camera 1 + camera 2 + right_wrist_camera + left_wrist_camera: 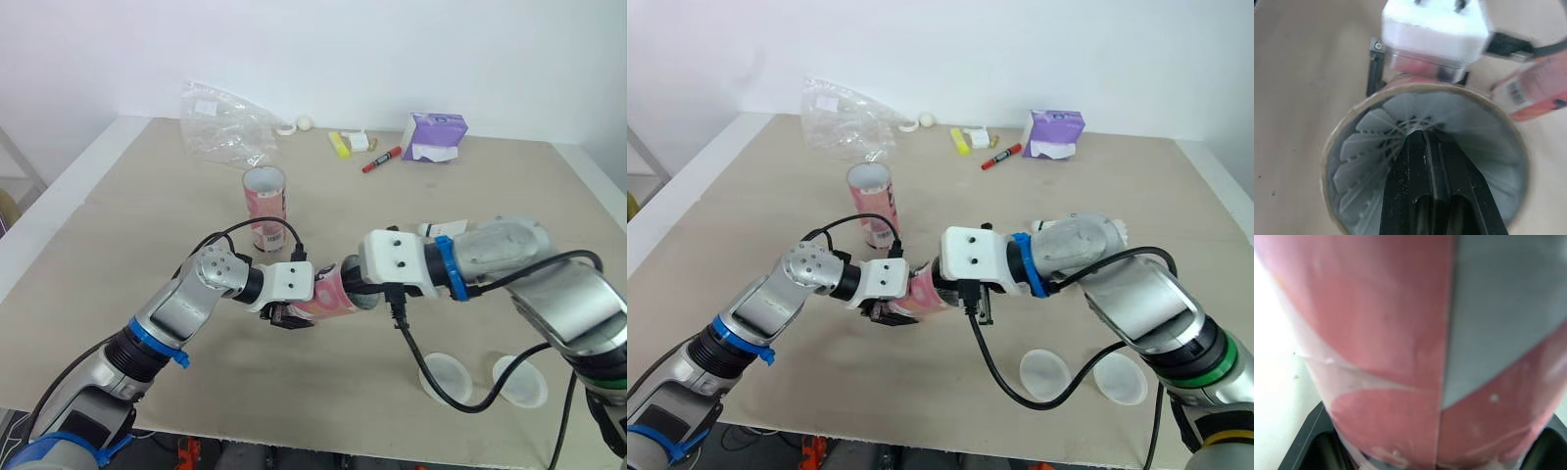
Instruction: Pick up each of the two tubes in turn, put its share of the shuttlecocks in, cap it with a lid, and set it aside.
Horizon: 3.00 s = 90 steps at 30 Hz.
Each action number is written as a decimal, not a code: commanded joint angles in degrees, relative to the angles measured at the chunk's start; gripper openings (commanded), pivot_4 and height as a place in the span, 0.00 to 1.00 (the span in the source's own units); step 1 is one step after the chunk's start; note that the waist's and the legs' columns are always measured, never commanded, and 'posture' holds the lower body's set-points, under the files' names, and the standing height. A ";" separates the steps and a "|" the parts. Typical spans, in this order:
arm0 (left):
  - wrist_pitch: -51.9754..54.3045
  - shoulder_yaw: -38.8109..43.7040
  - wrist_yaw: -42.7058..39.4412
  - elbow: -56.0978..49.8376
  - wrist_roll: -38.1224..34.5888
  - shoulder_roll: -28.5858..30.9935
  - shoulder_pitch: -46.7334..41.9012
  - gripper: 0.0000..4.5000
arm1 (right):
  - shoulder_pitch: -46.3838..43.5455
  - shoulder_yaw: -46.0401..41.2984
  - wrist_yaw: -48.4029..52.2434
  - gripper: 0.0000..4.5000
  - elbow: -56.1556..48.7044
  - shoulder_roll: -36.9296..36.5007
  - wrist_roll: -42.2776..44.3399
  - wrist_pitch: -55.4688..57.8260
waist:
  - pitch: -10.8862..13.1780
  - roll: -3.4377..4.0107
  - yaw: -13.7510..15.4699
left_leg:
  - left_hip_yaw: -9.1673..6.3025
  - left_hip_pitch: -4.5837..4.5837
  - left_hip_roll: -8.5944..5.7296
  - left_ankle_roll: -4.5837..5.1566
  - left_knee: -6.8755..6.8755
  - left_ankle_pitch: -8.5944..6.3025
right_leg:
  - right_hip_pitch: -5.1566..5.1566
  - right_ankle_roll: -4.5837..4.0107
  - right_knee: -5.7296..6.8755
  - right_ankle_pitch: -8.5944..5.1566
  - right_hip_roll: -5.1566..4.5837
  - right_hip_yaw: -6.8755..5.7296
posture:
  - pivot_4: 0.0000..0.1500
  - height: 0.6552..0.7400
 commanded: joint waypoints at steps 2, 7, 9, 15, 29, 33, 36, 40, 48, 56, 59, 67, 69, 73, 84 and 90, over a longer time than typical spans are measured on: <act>1.51 -1.99 1.94 2.99 2.78 -0.17 1.25 0.67 | -3.41 5.26 3.32 0.01 3.04 2.42 -5.46 -0.36 | -0.01 0.04 -0.04 | 0.01 0.01 0.00 0.00 0.01 0.00 | 0.00 -0.02 0.00 0.02 -0.01 -0.01 | 1.00 1.00; 1.77 -2.01 2.05 2.81 2.71 -0.30 1.31 0.67 | -4.99 7.76 4.72 0.01 6.57 6.54 -8.60 -1.11 | -0.05 0.00 -0.09 | -0.10 0.17 0.04 0.00 0.01 0.00 | 0.01 -0.04 0.02 0.03 0.03 -0.17 | 1.00 1.00; 1.76 -2.07 2.11 2.75 2.70 -0.40 1.40 0.67 | -5.21 8.52 5.51 0.01 8.39 7.98 -9.60 -2.16 | -0.10 0.00 -0.18 | -0.10 0.21 0.08 0.00 0.01 0.00 | 0.03 -0.10 0.02 0.07 0.04 -0.19 | 1.00 1.00; 1.80 -2.03 2.17 2.79 2.73 -0.65 1.54 0.67 | -4.59 7.50 7.56 0.01 10.03 9.76 -11.31 -3.19 | -0.24 0.07 -0.22 | -0.14 0.42 0.33 -0.09 0.00 0.07 | 0.09 -0.27 0.07 0.23 0.00 -0.67 | 1.00 1.00; -1.80 -1.14 2.85 6.47 3.24 -0.45 1.86 0.67 | 1.65 -25.38 12.67 0.01 1.50 -2.97 11.74 11.88 | -0.17 0.17 0.27 | -0.34 -0.01 -0.07 -0.21 -0.02 0.19 | 0.02 -0.33 -0.05 0.27 -0.73 -1.16 | 1.00 1.00; -3.28 0.47 3.35 8.49 1.31 -2.33 2.11 0.67 | 10.48 -38.46 12.68 0.01 3.97 -8.99 15.11 14.06 | -0.14 0.13 0.44 | -0.38 -0.08 -0.06 -0.19 -0.03 0.19 | 0.10 0.02 -0.09 0.05 -1.01 -1.29 | 1.00 1.00; -4.72 4.31 4.50 9.59 -3.69 -7.18 2.92 0.67 | 18.57 -44.53 11.24 0.01 4.70 -10.53 14.81 12.80 | -0.15 0.20 0.39 | -0.35 -0.12 -0.06 -0.17 -0.04 0.20 | 0.11 0.04 -0.09 0.07 -1.18 -1.41 | 1.00 1.00; -7.19 8.53 3.98 9.76 -10.49 -13.52 4.92 0.67 | 31.13 -47.38 9.00 0.01 2.90 -9.64 11.95 8.16 | -0.10 0.19 0.36 | -0.36 -0.56 -0.04 -0.10 -0.04 0.27 | 0.05 0.09 -0.07 0.07 -1.24 -1.64 | 1.00 1.00; -20.71 9.44 3.77 15.07 -13.31 -19.73 9.47 0.67 | 49.14 -45.71 6.13 0.01 0.67 -9.29 5.35 -0.67 | 0.04 0.21 0.20 | -0.16 -1.36 -0.12 -0.35 -0.07 0.28 | -0.76 0.03 0.06 0.19 -0.87 -1.74 | 1.00 1.00; -36.72 8.15 2.67 27.31 -10.73 -21.88 9.91 0.67 | 53.63 -42.98 6.41 0.25 4.15 -13.29 0.58 -4.64 | 0.15 0.20 0.07 | -0.10 -1.34 -0.10 0.08 0.18 0.10 | -0.68 -0.01 0.03 0.17 -0.81 -1.66 | 1.00 1.00; -38.46 8.13 2.33 29.85 -10.66 -22.51 9.58 0.67 | 53.82 -42.44 6.92 0.54 4.31 -14.21 0.68 -4.64 | 0.14 0.20 0.07 | -0.10 -1.32 -0.09 0.11 0.27 0.15 | -0.62 0.03 0.03 0.19 -0.81 -1.66 | 1.00 1.00; -38.96 7.42 2.51 30.29 -9.77 -22.72 9.02 0.67 | 53.70 -40.76 5.64 0.99 3.29 -14.37 -0.07 -4.57 | 0.14 0.21 0.09 | -0.08 -1.29 -0.10 0.11 0.36 0.15 | -0.53 0.19 0.03 0.44 -0.79 -1.58 | 1.00 1.00; -39.23 7.26 2.46 30.37 -9.50 -22.65 8.81 0.67 | 53.61 -40.58 4.79 0.99 2.38 -13.91 0.66 -2.72 | 0.14 0.21 0.09 | -0.08 -1.29 -0.11 0.11 0.37 0.15 | -0.53 0.21 0.03 0.46 -0.79 -1.57 | 1.00 1.00; -39.28 7.19 2.48 30.51 -9.28 -22.69 8.65 0.67 | 53.83 -39.23 3.06 0.99 -1.14 -13.79 1.26 0.35 | 0.13 0.22 0.09 | -0.08 -1.29 -0.11 0.11 0.41 0.15 | -0.52 0.23 0.03 0.48 -0.79 -1.56 | 1.00 1.00; -39.17 7.14 2.51 31.54 -8.92 -22.88 8.10 0.67 | 52.37 -34.55 -3.06 0.26 -6.96 -13.93 1.27 8.40 | 0.13 0.22 0.10 | -0.08 -1.29 -0.12 0.12 0.63 0.15 | -0.43 0.23 0.03 0.52 -0.79 -1.52 | 1.00 1.00; -38.73 7.06 2.70 32.11 -8.78 -23.15 7.94 0.67 | 51.75 -33.19 -3.69 0.00 -7.73 -14.10 0.53 7.25 | 0.12 0.22 0.10 | -0.08 -1.29 -0.11 0.13 0.66 0.16 | -0.41 0.24 0.03 0.53 -0.77 -1.52 | 1.00 1.00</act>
